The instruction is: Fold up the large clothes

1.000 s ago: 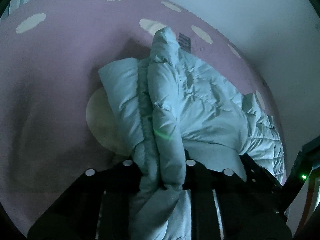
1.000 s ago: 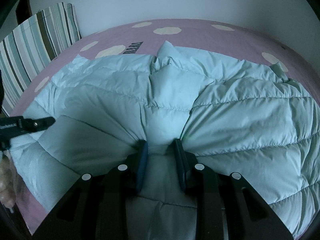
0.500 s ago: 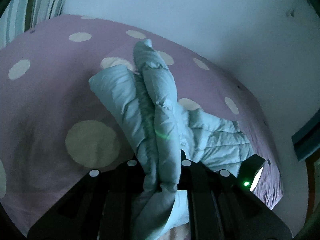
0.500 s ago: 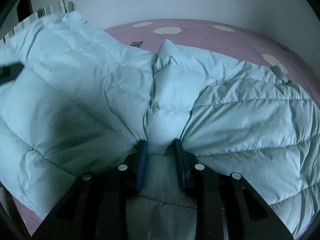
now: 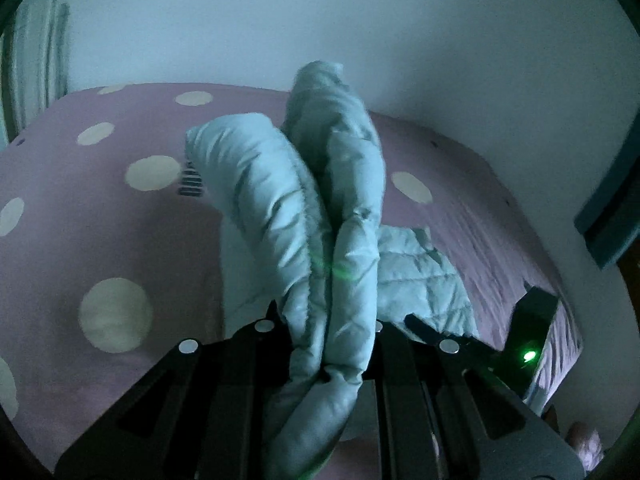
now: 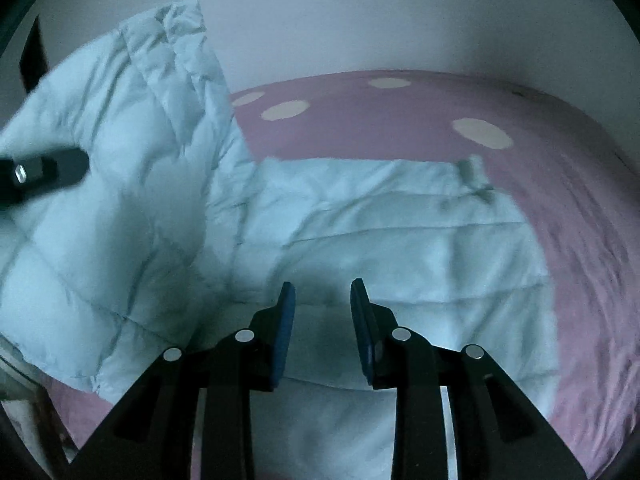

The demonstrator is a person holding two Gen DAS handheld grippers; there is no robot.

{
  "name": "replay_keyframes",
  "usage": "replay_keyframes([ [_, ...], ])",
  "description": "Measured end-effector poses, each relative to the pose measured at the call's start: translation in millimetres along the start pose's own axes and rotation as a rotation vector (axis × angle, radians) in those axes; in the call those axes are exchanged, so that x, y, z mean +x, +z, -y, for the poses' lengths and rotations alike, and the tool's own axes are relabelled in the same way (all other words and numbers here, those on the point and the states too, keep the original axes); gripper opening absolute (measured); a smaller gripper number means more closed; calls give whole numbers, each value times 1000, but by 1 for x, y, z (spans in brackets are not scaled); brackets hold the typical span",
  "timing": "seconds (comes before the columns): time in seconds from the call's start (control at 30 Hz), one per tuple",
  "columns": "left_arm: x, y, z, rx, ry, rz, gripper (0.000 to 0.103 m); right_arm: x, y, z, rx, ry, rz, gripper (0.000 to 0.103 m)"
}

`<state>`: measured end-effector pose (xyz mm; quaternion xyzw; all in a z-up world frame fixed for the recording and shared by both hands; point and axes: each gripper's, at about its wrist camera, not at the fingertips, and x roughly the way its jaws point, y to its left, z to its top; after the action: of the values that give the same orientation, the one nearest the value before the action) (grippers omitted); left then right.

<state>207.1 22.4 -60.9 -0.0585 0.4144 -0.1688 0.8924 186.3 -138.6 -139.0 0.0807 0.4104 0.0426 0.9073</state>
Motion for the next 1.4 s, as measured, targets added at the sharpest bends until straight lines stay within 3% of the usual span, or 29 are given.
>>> replay_keyframes([
  [0.4,89,-32,86,153,39,-151,11,-22,-7,105,136,-55,-17,30],
  [0.8,123,-62,116,202,73,-172,11,-9,-17,138,162,-84,-34,36],
  [1.03,121,-62,117,209,78,-170,13,-20,-34,121,168,-84,-48,36],
  [1.2,113,-66,126,238,78,-149,23,-25,-34,121,167,-103,-44,36],
  [1.27,108,-66,130,249,61,-141,38,-29,-35,122,170,-117,-40,41],
  [1.4,93,-66,136,252,36,-114,48,-38,-37,125,174,-146,-31,46],
])
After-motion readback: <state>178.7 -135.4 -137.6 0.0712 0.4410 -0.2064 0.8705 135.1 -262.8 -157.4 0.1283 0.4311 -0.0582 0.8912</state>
